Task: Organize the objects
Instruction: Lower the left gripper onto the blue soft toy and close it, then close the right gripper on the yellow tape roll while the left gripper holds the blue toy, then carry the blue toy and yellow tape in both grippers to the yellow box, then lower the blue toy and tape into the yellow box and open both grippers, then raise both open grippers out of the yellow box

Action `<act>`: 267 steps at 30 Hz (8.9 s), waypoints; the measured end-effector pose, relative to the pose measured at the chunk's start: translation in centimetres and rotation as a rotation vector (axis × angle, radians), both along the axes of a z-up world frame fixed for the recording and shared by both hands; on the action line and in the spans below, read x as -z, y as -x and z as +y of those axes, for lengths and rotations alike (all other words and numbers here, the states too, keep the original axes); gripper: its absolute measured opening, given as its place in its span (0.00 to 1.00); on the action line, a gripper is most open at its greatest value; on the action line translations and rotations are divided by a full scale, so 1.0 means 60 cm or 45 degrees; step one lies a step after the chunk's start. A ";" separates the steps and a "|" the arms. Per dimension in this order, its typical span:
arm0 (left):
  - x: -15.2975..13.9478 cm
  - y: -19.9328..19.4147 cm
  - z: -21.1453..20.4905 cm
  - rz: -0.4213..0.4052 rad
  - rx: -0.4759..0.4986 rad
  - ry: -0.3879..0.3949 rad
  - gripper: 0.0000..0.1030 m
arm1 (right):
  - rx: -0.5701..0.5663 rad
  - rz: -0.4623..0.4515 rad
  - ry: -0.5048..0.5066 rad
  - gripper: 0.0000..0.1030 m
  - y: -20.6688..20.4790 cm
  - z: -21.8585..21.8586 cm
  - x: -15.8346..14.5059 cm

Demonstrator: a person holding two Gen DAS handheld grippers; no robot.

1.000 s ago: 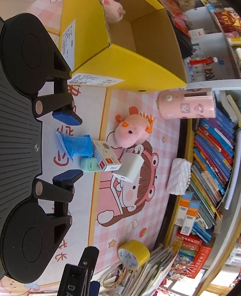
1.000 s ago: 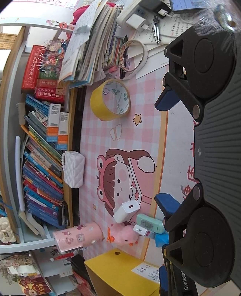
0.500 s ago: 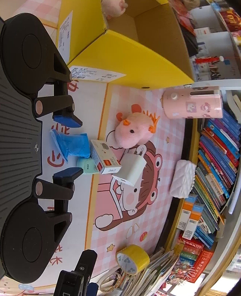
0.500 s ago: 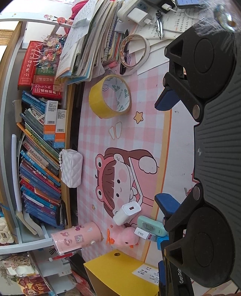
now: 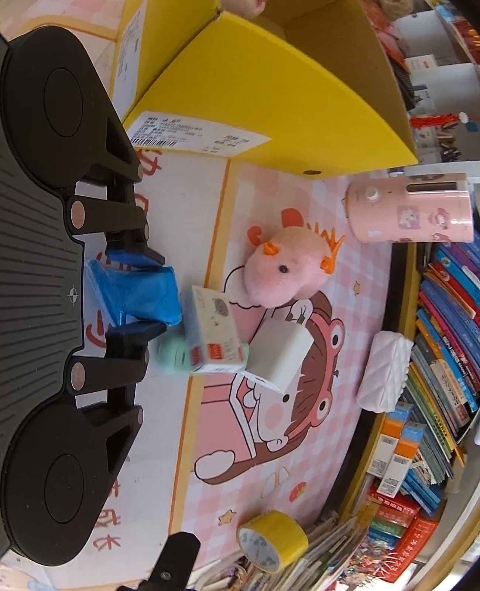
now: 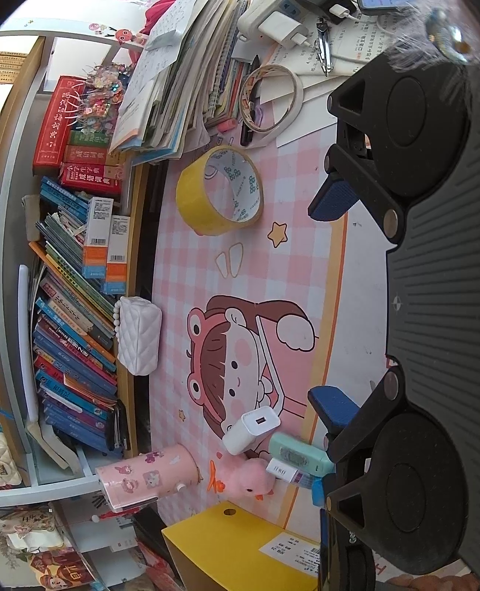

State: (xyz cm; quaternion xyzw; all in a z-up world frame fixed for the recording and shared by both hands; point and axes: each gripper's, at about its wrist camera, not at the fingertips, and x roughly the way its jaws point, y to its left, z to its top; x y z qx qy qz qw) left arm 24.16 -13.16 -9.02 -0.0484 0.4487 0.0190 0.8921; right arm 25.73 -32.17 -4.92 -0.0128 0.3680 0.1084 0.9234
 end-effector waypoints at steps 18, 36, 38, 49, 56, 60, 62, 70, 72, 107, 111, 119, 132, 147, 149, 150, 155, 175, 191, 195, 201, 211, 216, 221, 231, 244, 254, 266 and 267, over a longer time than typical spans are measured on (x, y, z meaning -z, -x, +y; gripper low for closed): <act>-0.072 0.051 0.005 -0.162 0.056 0.074 0.26 | 0.150 -0.149 0.177 1.00 -0.104 -0.038 0.024; -0.084 0.071 0.006 -0.171 0.045 0.047 0.26 | 0.148 -0.156 0.443 1.00 -0.242 -0.067 0.095; -0.085 0.073 0.006 -0.177 0.041 0.049 0.26 | 0.139 -0.162 0.445 0.91 -0.242 -0.067 0.094; -0.091 0.087 0.010 -0.217 0.033 0.074 0.26 | 0.128 -0.147 0.245 0.87 -0.162 -0.053 0.044; -0.099 0.107 0.019 -0.258 0.062 0.103 0.26 | 0.045 -0.086 0.101 0.87 -0.064 -0.008 -0.001; -0.106 0.125 0.033 -0.285 0.075 0.114 0.26 | 0.014 -0.044 0.032 0.87 -0.016 0.021 -0.025; -0.111 0.135 0.044 -0.300 0.076 0.119 0.26 | 0.006 -0.035 0.009 0.87 0.006 0.034 -0.033; -0.121 0.185 0.107 -0.328 0.067 0.130 0.26 | -0.077 -0.027 0.004 0.87 0.093 0.110 -0.043; -0.122 0.195 0.123 -0.327 0.061 0.132 0.26 | -0.108 -0.023 0.013 0.87 0.111 0.132 -0.043; -0.160 0.426 0.351 -0.422 -0.070 0.067 0.26 | -0.347 -0.049 -0.025 0.87 0.366 0.371 -0.057; -0.161 0.438 0.363 -0.436 -0.080 0.075 0.26 | -0.365 -0.064 -0.013 0.87 0.384 0.386 -0.062; -0.162 0.446 0.369 -0.447 -0.050 0.091 0.26 | -0.352 -0.073 0.008 0.87 0.398 0.395 -0.067; -0.174 0.422 0.387 -0.481 -0.055 0.108 0.25 | -0.351 -0.100 0.026 0.87 0.383 0.408 -0.077; -0.215 0.283 0.397 -0.568 -0.085 0.021 0.25 | -0.332 -0.250 -0.068 0.87 0.220 0.432 -0.147; -0.216 0.255 0.394 -0.570 -0.088 0.014 0.25 | -0.345 -0.257 -0.077 0.87 0.192 0.436 -0.152; -0.216 0.242 0.392 -0.570 -0.089 0.010 0.25 | -0.351 -0.261 -0.080 0.87 0.179 0.438 -0.154; -0.204 0.172 0.379 -0.538 -0.089 -0.004 0.25 | -0.378 -0.280 -0.093 0.87 0.111 0.447 -0.163; -0.128 0.034 0.347 -0.314 -0.073 -0.060 0.25 | -0.582 -0.145 -0.060 0.87 -0.059 0.508 -0.135; -0.089 0.013 0.347 -0.195 -0.080 -0.069 0.26 | -0.771 -0.008 0.085 0.87 -0.103 0.577 -0.076; -0.085 0.012 0.347 -0.182 -0.086 -0.069 0.26 | -0.811 0.024 0.119 0.87 -0.108 0.590 -0.063; -0.081 0.013 0.346 -0.168 -0.094 -0.067 0.26 | -0.856 0.059 0.162 0.87 -0.110 0.604 -0.049; -0.082 0.017 0.344 -0.173 -0.108 -0.062 0.28 | -0.927 0.134 0.242 0.87 -0.113 0.622 -0.036; -0.086 0.024 0.343 -0.191 -0.112 -0.056 0.42 | -0.941 0.152 0.262 0.87 -0.114 0.627 -0.033; -0.094 0.032 0.341 -0.217 -0.119 -0.059 0.49 | -0.951 0.157 0.278 0.88 -0.113 0.630 -0.031; -0.105 0.054 0.344 -0.248 -0.144 -0.054 0.64 | -0.969 0.165 0.318 0.88 -0.111 0.637 -0.027; -0.115 0.074 0.348 -0.276 -0.180 -0.059 0.70 | -0.975 0.166 0.338 0.87 -0.109 0.641 -0.026; -0.125 0.094 0.354 -0.309 -0.212 -0.064 0.75 | -0.948 0.127 0.285 0.88 -0.102 0.630 -0.037; -0.176 0.155 0.372 -0.443 -0.254 -0.056 0.81 | -0.753 -0.211 0.072 0.88 -0.006 0.534 -0.144; -0.179 0.162 0.373 -0.452 -0.257 -0.052 0.81 | -0.729 -0.236 0.056 0.88 0.004 0.525 -0.150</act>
